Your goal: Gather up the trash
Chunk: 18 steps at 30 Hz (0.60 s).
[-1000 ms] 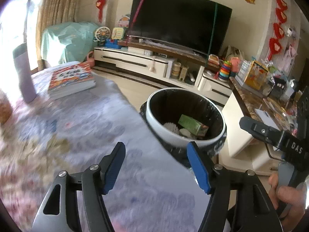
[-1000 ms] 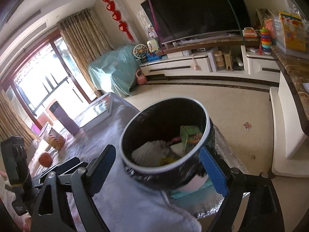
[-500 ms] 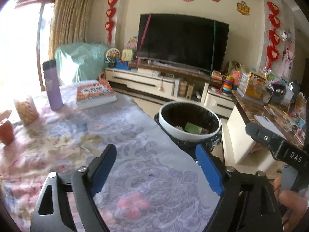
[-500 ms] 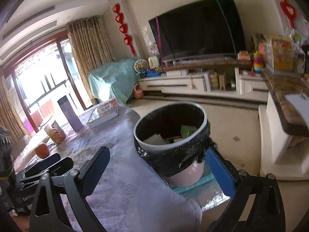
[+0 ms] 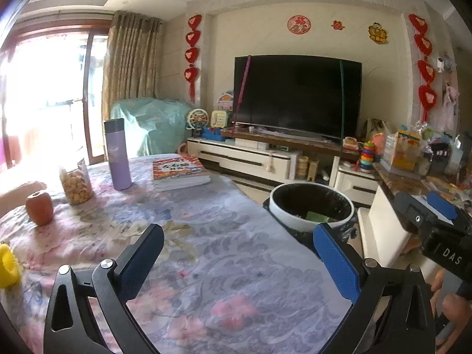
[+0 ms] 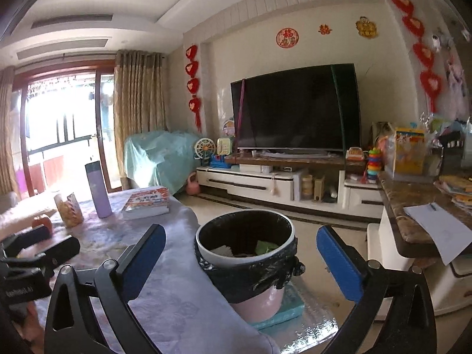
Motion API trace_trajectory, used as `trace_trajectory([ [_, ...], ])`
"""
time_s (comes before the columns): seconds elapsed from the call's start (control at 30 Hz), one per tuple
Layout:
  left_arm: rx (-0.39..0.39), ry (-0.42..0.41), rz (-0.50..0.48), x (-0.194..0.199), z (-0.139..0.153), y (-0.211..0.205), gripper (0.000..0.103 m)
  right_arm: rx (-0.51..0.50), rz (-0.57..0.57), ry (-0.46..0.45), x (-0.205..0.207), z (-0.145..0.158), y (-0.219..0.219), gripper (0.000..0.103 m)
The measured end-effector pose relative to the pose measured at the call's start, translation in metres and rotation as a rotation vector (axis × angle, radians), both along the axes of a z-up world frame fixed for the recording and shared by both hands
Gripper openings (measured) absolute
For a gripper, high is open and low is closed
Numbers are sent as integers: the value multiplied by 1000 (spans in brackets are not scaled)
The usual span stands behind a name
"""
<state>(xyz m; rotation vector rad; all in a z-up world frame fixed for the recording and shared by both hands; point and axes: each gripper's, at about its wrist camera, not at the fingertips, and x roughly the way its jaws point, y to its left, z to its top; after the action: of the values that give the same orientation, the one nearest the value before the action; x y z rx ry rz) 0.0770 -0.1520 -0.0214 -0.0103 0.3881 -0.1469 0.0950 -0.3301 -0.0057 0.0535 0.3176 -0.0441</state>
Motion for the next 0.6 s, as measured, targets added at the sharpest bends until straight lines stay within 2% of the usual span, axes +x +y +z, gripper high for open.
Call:
trace_trajectory([
  [0.23, 26, -8, 8, -3, -4, -5, 102, 14, 3, 15, -4, -4, -2, 103],
  [0.6, 20, -9, 15, -3, -3, 2, 102, 39, -6, 11, -8, -3, -6, 103],
])
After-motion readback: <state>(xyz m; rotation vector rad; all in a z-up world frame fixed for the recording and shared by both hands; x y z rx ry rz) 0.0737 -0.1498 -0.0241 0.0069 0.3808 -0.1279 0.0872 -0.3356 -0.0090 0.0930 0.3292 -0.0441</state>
